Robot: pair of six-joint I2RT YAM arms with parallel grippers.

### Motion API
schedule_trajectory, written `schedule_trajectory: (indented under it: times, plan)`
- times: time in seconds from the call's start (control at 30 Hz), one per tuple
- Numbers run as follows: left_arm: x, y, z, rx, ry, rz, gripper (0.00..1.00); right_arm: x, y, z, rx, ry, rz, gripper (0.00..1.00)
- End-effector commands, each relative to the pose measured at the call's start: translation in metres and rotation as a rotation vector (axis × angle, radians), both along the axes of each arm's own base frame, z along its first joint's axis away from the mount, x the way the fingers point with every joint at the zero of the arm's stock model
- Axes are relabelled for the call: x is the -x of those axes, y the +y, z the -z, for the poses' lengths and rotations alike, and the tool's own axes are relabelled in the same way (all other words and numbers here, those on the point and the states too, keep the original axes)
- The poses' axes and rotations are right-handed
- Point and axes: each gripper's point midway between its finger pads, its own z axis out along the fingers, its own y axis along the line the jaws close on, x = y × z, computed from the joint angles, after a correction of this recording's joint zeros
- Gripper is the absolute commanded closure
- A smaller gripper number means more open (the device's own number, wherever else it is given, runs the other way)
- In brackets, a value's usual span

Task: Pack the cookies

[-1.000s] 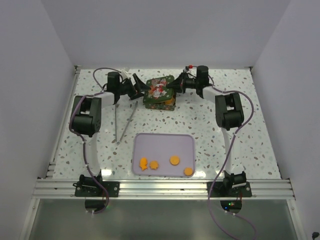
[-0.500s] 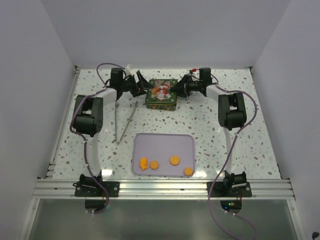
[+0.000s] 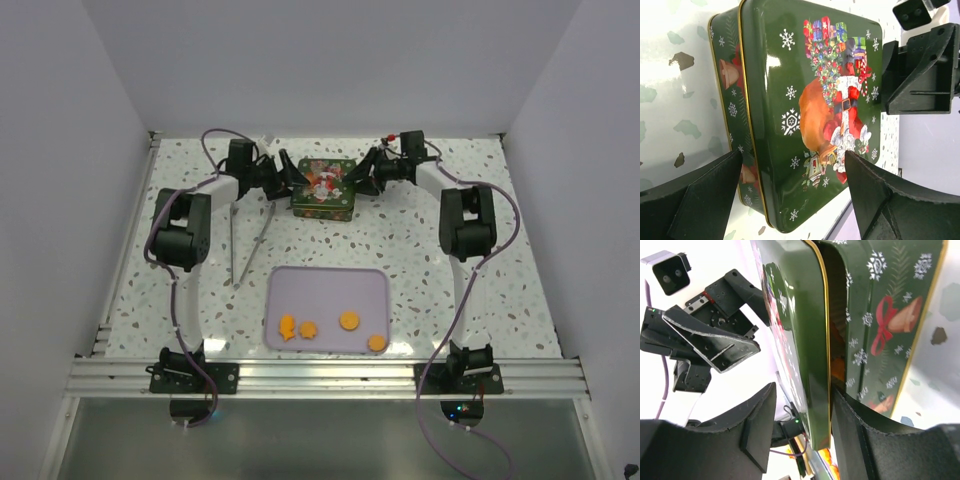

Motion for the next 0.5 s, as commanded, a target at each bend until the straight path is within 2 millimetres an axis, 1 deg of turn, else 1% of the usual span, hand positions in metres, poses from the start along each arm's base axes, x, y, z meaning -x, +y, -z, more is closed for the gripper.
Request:
schedule_trajectory:
  times: [0.0, 0.2, 0.27, 0.4, 0.43, 0.47]
  plan:
    - [-0.008, -0.002, -0.01, -0.014, -0.054, 0.016, 0.12, -0.001, -0.021, -0.014, 0.086, -0.015, 0.03, 0.5]
    - [-0.009, -0.004, -0.014, -0.01, -0.059, 0.018, 0.12, 0.002, -0.034, -0.019, 0.122, -0.014, 0.037, 0.49]
    - [-0.01, -0.004, -0.015, -0.011, -0.063, 0.019, 0.12, 0.004, -0.039, -0.018, 0.138, -0.018, 0.035, 0.49]
    - [-0.011, -0.007, -0.018, -0.012, -0.064, 0.024, 0.12, 0.005, -0.056, -0.018, 0.167, -0.01, 0.071, 0.49]
    - [-0.012, -0.007, -0.019, -0.013, -0.069, 0.024, 0.12, 0.009, -0.059, -0.016, 0.168, -0.002, 0.085, 0.49]
    - [-0.013, -0.007, -0.02, -0.014, -0.073, 0.023, 0.12, 0.005, -0.064, -0.017, 0.161, -0.012, 0.109, 0.49]
